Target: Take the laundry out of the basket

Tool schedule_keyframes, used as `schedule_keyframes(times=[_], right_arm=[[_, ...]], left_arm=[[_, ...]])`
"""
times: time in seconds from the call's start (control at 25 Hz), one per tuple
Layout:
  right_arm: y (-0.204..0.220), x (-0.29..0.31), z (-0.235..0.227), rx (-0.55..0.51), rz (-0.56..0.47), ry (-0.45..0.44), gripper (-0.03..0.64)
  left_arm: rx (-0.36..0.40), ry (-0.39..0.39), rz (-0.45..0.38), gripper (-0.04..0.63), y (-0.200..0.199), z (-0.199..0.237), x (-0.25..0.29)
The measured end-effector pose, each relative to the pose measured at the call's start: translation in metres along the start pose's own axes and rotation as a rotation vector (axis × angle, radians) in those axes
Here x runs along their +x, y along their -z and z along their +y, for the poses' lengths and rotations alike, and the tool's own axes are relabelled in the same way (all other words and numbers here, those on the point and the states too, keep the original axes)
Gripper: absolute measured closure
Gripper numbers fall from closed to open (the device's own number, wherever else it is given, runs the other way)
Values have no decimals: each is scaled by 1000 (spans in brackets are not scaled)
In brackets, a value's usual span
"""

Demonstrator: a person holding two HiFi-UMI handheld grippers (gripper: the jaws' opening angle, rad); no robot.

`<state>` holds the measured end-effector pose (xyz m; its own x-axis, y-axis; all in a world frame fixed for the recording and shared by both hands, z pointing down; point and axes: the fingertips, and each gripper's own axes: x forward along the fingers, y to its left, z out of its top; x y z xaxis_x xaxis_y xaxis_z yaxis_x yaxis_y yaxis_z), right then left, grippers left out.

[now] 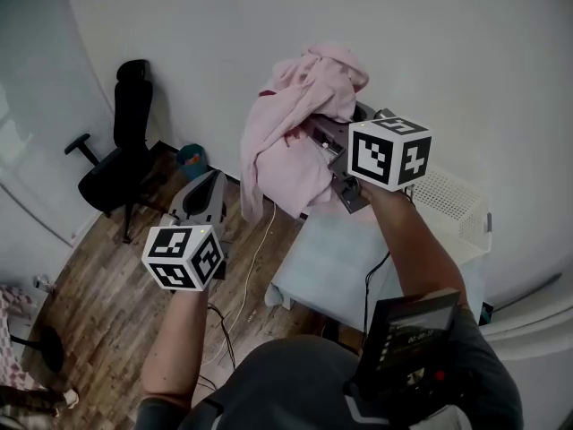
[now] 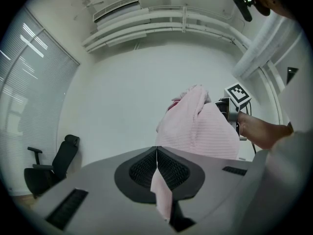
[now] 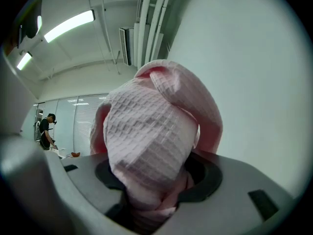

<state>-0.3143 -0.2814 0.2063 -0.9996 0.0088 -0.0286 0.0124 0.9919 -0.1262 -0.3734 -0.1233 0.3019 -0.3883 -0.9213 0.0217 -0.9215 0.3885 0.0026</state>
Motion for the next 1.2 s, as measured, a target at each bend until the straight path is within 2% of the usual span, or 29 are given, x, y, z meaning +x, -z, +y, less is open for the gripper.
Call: schedule_keyframes(times=[0.12, 0.32, 0.44, 0.64, 0.92, 1.2], right_arm=[[-9, 26, 30, -5, 2, -11, 350], [4, 31, 46, 26, 0, -21, 350], [13, 27, 45, 37, 1, -30, 350], [15, 26, 44, 17, 28, -24, 350], [13, 21, 41, -36, 43, 55, 350], [12, 20, 42, -21, 42, 63, 350]], left_arm=[[-10, -12, -17, 587, -13, 30, -22], [-16, -11, -16, 586, -7, 37, -36], [-19, -17, -16, 586, -4, 34, -29], [-40, -30, -28, 587, -23, 32, -7], [-43, -20, -50, 586, -48, 39, 7], [-38, 6, -55, 586, -52, 36, 13]])
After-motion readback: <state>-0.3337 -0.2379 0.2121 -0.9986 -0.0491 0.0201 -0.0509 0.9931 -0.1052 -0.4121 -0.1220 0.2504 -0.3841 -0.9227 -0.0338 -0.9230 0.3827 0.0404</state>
